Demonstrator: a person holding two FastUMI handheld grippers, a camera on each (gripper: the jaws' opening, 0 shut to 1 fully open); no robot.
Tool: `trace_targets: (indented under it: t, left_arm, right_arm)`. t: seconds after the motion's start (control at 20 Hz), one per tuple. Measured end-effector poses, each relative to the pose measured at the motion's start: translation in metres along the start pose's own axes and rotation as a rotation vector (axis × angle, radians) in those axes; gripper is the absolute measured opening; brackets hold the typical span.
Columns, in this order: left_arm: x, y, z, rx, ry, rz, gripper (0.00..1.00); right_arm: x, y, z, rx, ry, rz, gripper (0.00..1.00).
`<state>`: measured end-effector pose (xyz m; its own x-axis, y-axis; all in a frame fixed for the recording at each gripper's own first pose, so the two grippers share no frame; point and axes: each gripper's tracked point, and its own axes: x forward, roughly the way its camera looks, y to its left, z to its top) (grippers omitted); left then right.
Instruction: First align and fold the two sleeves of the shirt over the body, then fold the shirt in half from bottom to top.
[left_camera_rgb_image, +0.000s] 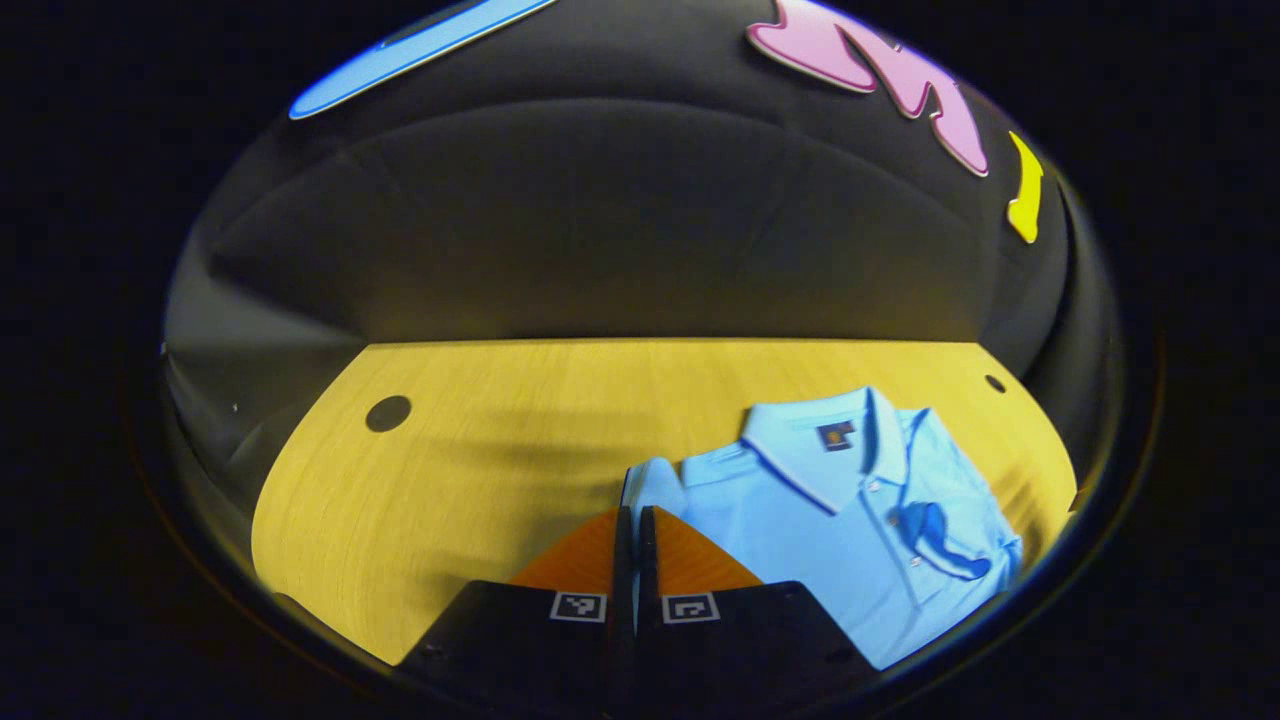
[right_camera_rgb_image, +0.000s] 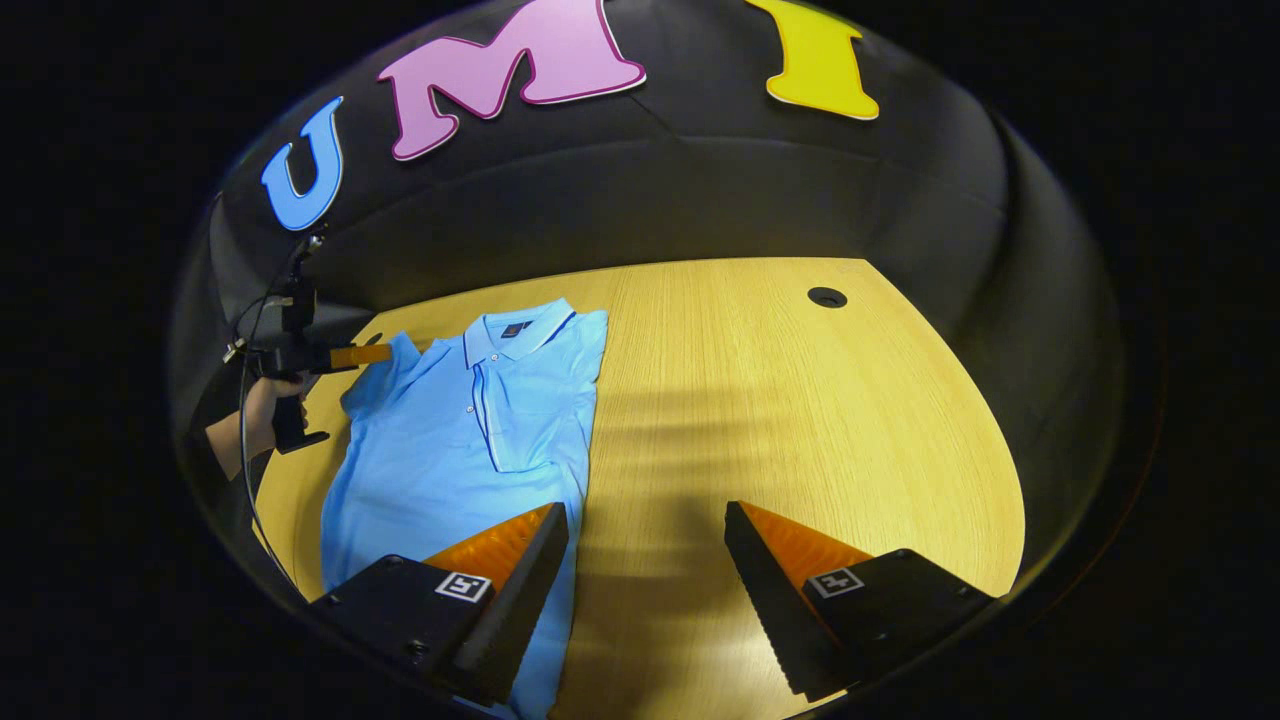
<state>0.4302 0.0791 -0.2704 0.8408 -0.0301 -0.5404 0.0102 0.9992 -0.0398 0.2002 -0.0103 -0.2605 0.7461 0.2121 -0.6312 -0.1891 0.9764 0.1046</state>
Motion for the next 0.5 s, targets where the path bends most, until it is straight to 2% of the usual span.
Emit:
trace_targets:
  t: [0.25, 0.35, 0.4, 0.5]
  left_arm:
    - [-0.024, -0.101, 0.001, -0.081, 0.003, -0.180, 0.06]
    - [-0.034, -0.126, -0.002, -0.078, 0.001, -0.213, 0.08]
    - [-0.037, -0.135, -0.006, -0.062, 0.004, -0.213, 0.11]
    - [-0.053, -0.157, -0.017, -0.057, 0.023, -0.251, 0.34]
  right_arm:
    - [-0.007, 0.000, -0.006, 0.009, 0.024, 0.003, 0.99]
    - [-0.014, 0.003, -0.004, 0.008, 0.012, 0.007, 0.99]
    - [-0.018, 0.004, -0.005, 0.004, 0.009, 0.009, 0.99]
    - [-0.025, 0.007, -0.007, 0.001, 0.002, 0.008, 0.99]
